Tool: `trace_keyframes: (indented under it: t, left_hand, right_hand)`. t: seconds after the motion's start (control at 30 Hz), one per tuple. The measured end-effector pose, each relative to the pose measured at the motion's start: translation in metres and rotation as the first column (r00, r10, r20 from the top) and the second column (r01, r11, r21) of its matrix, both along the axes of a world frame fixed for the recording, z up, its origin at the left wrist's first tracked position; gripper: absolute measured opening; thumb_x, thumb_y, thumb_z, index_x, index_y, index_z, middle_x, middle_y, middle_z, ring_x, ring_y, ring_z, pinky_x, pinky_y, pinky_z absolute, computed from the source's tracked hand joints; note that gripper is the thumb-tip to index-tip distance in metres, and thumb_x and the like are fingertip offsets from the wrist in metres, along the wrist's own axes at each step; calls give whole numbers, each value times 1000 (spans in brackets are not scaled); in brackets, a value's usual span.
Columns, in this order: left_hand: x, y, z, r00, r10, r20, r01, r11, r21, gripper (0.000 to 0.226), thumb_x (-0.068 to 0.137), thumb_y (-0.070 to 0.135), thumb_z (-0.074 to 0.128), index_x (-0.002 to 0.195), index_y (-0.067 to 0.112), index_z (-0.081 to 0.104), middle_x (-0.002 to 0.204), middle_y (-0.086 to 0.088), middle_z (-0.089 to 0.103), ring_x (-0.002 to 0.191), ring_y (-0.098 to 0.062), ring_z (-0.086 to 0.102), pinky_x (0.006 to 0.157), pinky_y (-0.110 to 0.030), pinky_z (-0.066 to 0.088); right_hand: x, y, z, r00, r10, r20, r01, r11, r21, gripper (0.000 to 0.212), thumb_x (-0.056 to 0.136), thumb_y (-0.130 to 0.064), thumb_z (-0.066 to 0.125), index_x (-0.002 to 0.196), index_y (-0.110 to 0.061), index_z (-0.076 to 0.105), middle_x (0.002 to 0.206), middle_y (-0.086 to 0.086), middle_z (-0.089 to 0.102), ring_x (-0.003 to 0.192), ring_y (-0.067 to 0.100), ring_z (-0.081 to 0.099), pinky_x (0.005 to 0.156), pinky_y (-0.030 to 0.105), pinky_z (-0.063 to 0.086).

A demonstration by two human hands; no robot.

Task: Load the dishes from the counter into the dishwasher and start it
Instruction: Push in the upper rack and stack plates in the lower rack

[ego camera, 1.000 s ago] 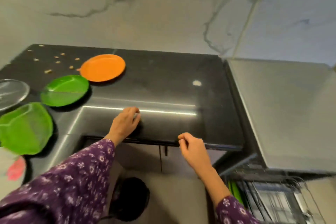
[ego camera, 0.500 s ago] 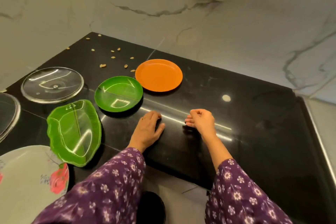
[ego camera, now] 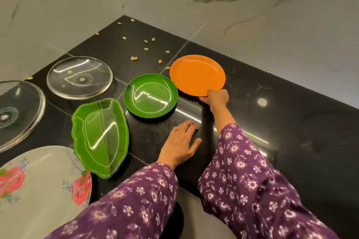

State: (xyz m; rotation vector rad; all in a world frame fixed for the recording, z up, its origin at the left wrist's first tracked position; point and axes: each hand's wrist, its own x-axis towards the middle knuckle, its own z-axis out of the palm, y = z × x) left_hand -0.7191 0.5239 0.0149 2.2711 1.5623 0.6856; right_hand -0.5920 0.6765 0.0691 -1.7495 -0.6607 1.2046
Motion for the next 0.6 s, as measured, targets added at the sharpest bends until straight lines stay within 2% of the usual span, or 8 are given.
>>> trace_keyframes:
  t: [0.07,0.13,0.3,0.37,0.47,0.6]
  left_hand:
    - [-1,-1,1,1000,1,5,-1,1000,-9,43,90,44,42,123,18,52,125,2,49,113,-13,45,94,-24,28]
    - [-1,-1,1,1000,3,5,-3,1000,-12,45,90,45,41,124,18,52,126,2,49,115,-13,45,96,-24,29]
    - [0,-2,3,1000,-5,7,5,1000,-31,48,89,47,39,125,18,51,126,2,49,115,-16,47,97,-29,32]
    - [0,-3,5,1000,6,23,-5,999,-40,46,89,46,41,123,18,52,124,2,50,114,-15,46,96,-31,35]
    - [1,-5,6,999,5,36,-4,999,-32,40,88,44,44,116,17,55,116,0,54,108,-19,52,92,-34,41]
    - [5,-7,4,998,-17,54,16,1000,21,36,88,39,45,104,10,57,103,-11,59,95,-30,56,86,-34,40]
  right_hand:
    - [0,-7,8,999,-44,-21,46,996,79,27,87,3,48,111,-8,44,112,9,47,93,27,57,60,37,59]
    - [9,-18,14,998,-65,13,62,981,185,23,88,0,46,108,-11,41,116,8,43,100,25,53,61,36,59]
    - [58,-75,38,977,-188,-102,212,915,342,14,89,-3,51,98,-11,43,107,9,53,95,22,63,61,33,58]
    - [86,-103,44,970,-223,-99,244,897,368,13,89,-4,52,95,-13,45,102,7,55,90,20,65,63,33,59]
    - [135,-160,48,952,-306,-11,281,860,426,15,85,-9,54,92,-20,48,100,6,58,94,26,65,70,43,59]
    - [194,-257,51,902,-418,103,350,852,389,18,82,-14,56,86,-28,45,94,2,57,92,25,64,71,47,58]
